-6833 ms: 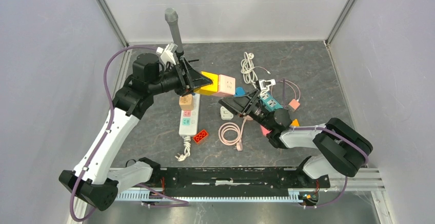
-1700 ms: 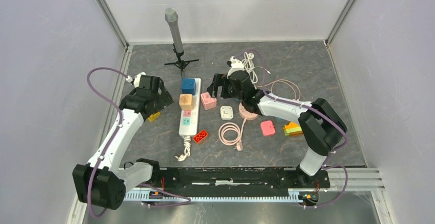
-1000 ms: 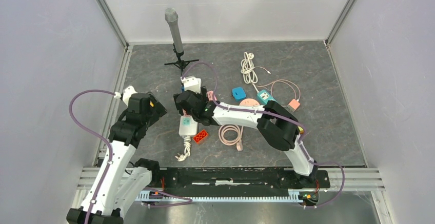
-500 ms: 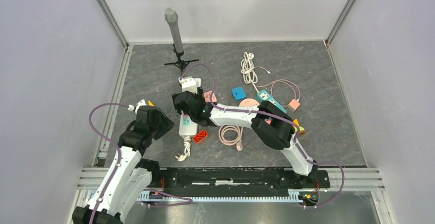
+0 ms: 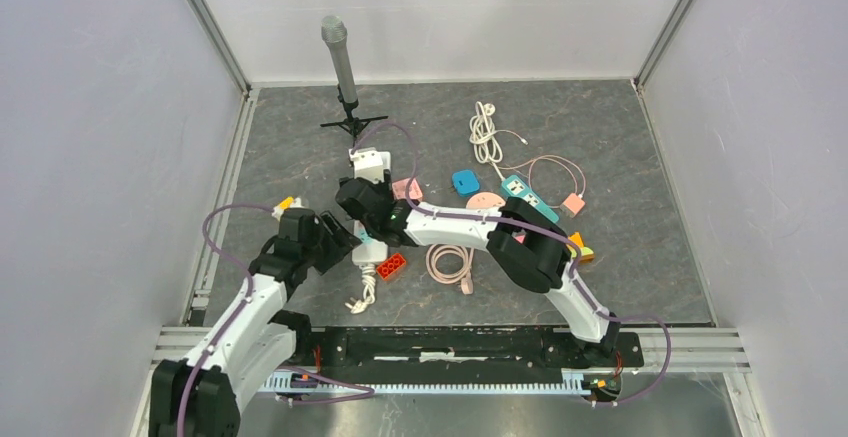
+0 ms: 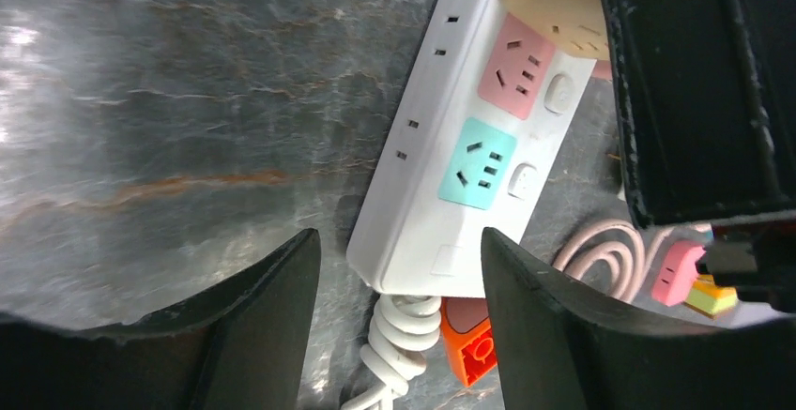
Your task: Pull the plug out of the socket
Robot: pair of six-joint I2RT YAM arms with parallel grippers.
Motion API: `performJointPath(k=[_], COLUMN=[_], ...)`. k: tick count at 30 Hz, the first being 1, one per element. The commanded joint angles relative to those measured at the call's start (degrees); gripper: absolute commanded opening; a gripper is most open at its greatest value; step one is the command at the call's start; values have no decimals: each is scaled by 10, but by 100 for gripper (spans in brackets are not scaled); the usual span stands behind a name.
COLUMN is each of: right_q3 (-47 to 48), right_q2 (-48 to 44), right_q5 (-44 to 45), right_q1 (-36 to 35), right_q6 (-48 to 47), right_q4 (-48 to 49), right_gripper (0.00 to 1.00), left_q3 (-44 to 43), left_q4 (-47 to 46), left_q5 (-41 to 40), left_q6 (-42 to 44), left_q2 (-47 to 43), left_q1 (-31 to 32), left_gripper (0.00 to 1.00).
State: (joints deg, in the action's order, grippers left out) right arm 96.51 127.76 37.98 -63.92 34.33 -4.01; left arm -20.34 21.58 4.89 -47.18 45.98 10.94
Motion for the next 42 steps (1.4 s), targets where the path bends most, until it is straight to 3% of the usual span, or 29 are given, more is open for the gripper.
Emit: performJointPath(k=[1,8,14,18,24,33,38,42], right_q3=[-49,-9,27,25,22,-1,-39,-87], right_q2=[-51,-24,5,8,4,-43,-71,-91], right_q5=[39,-11,-14,-4,-3,-33,-90,-115], right_q1=[2,5,6,7,7,8,21,23], right_q6=[-9,-22,-17,-10,-7,18,72,53], right_q4=[-16,-36,-71,-74,-51,-16,12,88], right_gripper=[52,60,78,81,55,1,0,0], left_q3=[25,38,51,74,88,80,80,91], left_q4=[-120,-213,-193,-143,-126,-146,-178,-193], left_q5=[67,114,93,62,43,51,73,70], left_q6=[-37,-51,-55,-80,-82,-78,-77,-81], left_q2=[32,115,114,65,13,84,149,171], left_q1=[-2,-2,-2,-2,-2,-2,-2,-2], left_gripper=[70,66,52,46,45,45,41,40])
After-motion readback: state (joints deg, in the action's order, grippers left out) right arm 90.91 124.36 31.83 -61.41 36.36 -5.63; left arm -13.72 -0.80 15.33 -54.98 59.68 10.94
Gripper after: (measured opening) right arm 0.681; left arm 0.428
